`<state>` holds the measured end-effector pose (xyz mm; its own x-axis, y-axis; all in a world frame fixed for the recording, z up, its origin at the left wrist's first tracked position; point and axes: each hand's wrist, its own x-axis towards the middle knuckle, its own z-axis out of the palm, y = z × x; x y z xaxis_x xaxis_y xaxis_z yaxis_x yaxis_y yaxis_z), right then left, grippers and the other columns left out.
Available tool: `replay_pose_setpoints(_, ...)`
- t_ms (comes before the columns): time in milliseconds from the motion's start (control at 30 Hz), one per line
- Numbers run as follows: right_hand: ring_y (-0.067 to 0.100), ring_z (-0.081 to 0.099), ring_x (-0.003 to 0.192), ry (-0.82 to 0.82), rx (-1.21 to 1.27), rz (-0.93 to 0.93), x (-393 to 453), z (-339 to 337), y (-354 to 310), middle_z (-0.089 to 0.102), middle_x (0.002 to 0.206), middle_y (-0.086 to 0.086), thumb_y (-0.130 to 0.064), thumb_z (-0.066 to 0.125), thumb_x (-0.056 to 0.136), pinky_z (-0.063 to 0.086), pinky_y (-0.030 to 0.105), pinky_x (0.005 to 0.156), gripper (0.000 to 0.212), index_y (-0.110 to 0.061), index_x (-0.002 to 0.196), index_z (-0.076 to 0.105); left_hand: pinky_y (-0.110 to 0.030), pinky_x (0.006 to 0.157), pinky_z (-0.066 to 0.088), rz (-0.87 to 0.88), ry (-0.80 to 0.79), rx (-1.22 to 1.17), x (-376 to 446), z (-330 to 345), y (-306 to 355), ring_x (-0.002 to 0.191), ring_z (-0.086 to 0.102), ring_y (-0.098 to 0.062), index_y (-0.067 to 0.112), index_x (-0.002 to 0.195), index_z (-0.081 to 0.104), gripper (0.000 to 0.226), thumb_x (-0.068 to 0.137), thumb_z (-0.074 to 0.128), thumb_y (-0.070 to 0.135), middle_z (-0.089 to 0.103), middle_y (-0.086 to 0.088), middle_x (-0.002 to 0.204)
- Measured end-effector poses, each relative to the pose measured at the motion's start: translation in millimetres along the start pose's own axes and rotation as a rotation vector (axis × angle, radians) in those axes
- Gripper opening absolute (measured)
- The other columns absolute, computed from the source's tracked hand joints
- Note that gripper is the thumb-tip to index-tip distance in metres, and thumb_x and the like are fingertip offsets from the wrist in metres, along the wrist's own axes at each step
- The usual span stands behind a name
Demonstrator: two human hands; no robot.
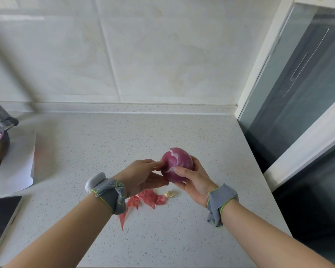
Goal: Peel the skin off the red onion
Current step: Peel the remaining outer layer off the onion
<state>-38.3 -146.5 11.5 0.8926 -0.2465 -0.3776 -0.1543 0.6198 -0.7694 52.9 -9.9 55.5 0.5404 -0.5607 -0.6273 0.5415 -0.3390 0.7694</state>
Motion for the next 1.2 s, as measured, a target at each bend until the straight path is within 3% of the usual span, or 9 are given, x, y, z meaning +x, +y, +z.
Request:
replay_pose_setpoints(100, 0.026, 0.058, 0.108, -0.01, -0.194, 0.053, -1, -3, -9, 0.051, 0.125, 0.007, -0.013, 0.075, 0.057, 0.057, 0.038, 0.073, 0.075, -0.025, 0.123, 0.041, -0.032, 0.065, 0.059, 0.087, 0.067, 0.019, 2, 2, -2, 0.062, 0.069, -0.026, 0.005, 0.075, 0.053, 0.018, 0.09, 0.054, 0.016, 0.066, -0.024, 0.078)
replay_pose_setpoints(233, 0.028, 0.058, 0.103, -0.012, -0.335, 0.084, 2, -2, -20, 0.05, 0.122, 0.004, -0.009, 0.077, 0.068, 0.054, 0.041, 0.072, 0.056, -0.026, 0.108, 0.043, -0.027, 0.058, 0.058, 0.252, 0.23, 0.19, 11, 2, -3, 0.057, 0.064, -0.021, 0.005, 0.07, 0.055, 0.02, 0.089, 0.055, 0.012, 0.063, -0.016, 0.072)
replay_pose_setpoints(333, 0.029, 0.058, 0.107, 0.022, -0.474, 0.073, 5, 4, -21, 0.053, 0.125, 0.004, -0.009, 0.076, 0.072, 0.055, 0.038, 0.072, 0.059, -0.022, 0.12, 0.045, -0.031, 0.063, 0.059, 0.339, 0.262, 0.309, 14, 5, -2, 0.053, 0.062, -0.018, 0.007, 0.067, 0.056, 0.021, 0.087, 0.057, 0.013, 0.062, -0.014, 0.069)
replay_pose_setpoints(467, 0.023, 0.06, 0.096, 0.03, -0.478, 0.043, 4, 4, -19, 0.056, 0.123, 0.006, -0.006, 0.077, 0.071, 0.053, 0.032, 0.061, 0.058, -0.019, 0.12, 0.048, -0.03, 0.06, 0.06, 0.341, 0.258, 0.362, 14, 6, 0, 0.056, 0.065, -0.022, 0.004, 0.087, 0.057, 0.023, 0.081, 0.066, 0.025, 0.065, -0.013, 0.071)
replay_pose_setpoints(700, 0.02, 0.06, 0.094, 0.053, -0.479, 0.005, 5, 0, -14, 0.056, 0.112, 0.0, -0.002, 0.078, 0.068, 0.057, 0.039, 0.069, 0.054, -0.021, 0.109, 0.05, -0.025, 0.049, 0.058, 0.353, 0.286, 0.354, 15, 8, -4, 0.055, 0.063, -0.023, 0.005, 0.075, 0.058, 0.013, 0.084, 0.062, 0.013, 0.064, -0.015, 0.07)
replay_pose_setpoints(833, 0.021, 0.059, 0.096, 0.077, -0.467, -0.012, 4, -3, -9, 0.056, 0.113, 0.001, 0.0, 0.079, 0.066, 0.056, 0.036, 0.064, 0.053, -0.022, 0.105, 0.051, -0.037, 0.065, 0.058, 0.461, 0.394, 0.653, 19, 12, -10, 0.065, 0.069, -0.031, 0.005, 0.077, 0.055, 0.016, 0.088, 0.057, 0.017, 0.07, -0.019, 0.073)
replay_pose_setpoints(933, 0.026, 0.058, 0.103, 0.085, -0.462, -0.015, 4, -5, -4, 0.055, 0.117, 0.003, -0.001, 0.079, 0.065, 0.057, 0.043, 0.073, 0.053, -0.024, 0.103, 0.051, -0.036, 0.069, 0.055, 0.503, 0.435, 0.763, 21, 11, -13, 0.072, 0.067, -0.029, 0.006, 0.078, 0.056, 0.015, 0.087, 0.057, 0.018, 0.07, -0.017, 0.078)
replay_pose_setpoints(1100, 0.026, 0.06, 0.1, 0.107, -0.329, -0.04, 5, -5, 1, 0.056, 0.118, 0.005, 0.0, 0.077, 0.067, 0.057, 0.044, 0.073, 0.05, -0.025, 0.102, 0.052, -0.012, 0.039, 0.043, 0.462, 0.51, 0.528, 23, 8, -16, 0.037, 0.056, -0.001, 0.003, 0.079, 0.058, 0.012, 0.086, 0.058, 0.013, 0.061, -0.004, 0.061)
replay_pose_setpoints(1200, 0.024, 0.061, 0.097, 0.117, -0.295, -0.058, 5, -6, 3, 0.058, 0.113, 0.003, 0.002, 0.075, 0.068, 0.057, 0.045, 0.075, 0.05, -0.025, 0.103, 0.052, -0.022, 0.043, 0.045, 0.432, 0.537, 0.405, 25, 9, -22, 0.044, 0.056, -0.013, 0.007, 0.072, 0.056, 0.015, 0.086, 0.06, 0.012, 0.06, -0.005, 0.059)
